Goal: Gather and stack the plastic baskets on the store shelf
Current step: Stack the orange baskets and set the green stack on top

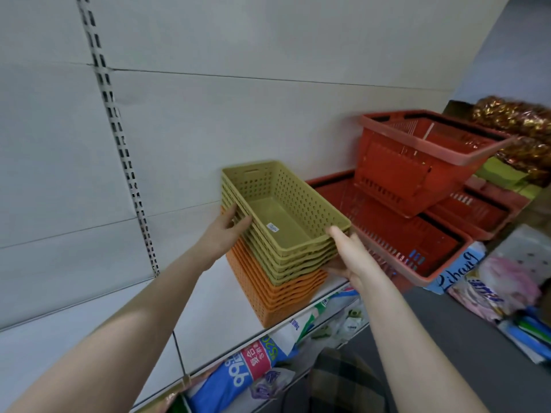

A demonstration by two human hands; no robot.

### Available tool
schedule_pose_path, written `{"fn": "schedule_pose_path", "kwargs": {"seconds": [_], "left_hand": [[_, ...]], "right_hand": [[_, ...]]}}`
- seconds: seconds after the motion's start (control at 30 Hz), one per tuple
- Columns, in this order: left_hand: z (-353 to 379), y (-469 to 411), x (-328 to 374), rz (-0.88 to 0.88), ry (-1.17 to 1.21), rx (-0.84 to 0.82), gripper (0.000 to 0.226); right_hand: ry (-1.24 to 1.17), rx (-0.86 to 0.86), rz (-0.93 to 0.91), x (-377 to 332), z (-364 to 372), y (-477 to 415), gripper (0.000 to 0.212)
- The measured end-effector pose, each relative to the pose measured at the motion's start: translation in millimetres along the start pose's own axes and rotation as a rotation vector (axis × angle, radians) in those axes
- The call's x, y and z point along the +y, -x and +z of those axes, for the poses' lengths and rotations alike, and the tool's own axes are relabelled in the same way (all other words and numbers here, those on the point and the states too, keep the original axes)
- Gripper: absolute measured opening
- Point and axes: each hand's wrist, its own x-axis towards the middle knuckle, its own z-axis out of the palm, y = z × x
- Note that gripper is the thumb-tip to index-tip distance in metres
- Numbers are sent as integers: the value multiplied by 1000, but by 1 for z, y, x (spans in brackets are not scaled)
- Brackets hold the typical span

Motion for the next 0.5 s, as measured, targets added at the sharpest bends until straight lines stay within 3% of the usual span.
{"fn": "schedule_pose_path", "kwargs": {"seconds": [0.1, 0.2, 0.3, 0.4, 0.5], "left_hand": [[-1, -1, -13, 62, -142, 43, 76], [-4, 0, -23, 174, -305, 47, 80], [-5, 0, -31, 199, -328, 51, 76], [-5, 7, -30, 257, -311, 189, 68], [-14, 21, -29, 345, -367, 427, 79]], "right_hand": [[114, 142, -114, 9, 14, 9, 95], [-50, 64, -110, 18, 43, 19, 107], [-21, 68, -107, 17, 54, 17, 111], [-5, 1, -98, 9, 31, 14, 93], [34, -136, -83, 4, 2, 2, 72]]}}
